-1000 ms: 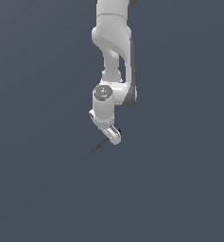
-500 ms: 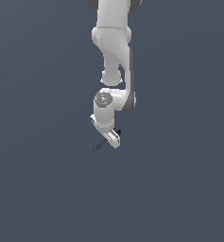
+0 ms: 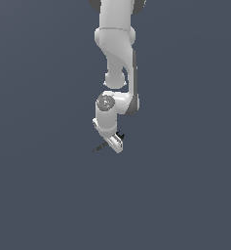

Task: Pick up the object and move it to a goal position.

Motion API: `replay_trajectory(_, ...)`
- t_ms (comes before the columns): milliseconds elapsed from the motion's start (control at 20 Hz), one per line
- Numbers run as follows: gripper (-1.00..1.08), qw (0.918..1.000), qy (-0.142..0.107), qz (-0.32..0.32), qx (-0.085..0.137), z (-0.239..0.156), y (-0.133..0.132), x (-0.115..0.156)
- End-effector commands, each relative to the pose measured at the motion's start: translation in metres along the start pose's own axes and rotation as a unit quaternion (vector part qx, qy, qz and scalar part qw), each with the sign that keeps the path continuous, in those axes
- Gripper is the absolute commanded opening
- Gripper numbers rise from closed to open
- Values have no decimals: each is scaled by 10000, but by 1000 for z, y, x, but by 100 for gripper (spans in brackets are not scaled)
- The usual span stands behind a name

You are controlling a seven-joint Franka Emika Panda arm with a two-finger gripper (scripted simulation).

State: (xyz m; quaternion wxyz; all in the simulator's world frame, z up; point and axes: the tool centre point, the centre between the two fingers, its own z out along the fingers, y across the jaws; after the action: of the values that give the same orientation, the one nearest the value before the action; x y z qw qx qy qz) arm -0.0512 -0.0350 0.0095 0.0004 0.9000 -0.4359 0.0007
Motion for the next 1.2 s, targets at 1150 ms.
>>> replay_trajectory(1150, -100, 10000, 6, -8, -8, -101, -88, 22)
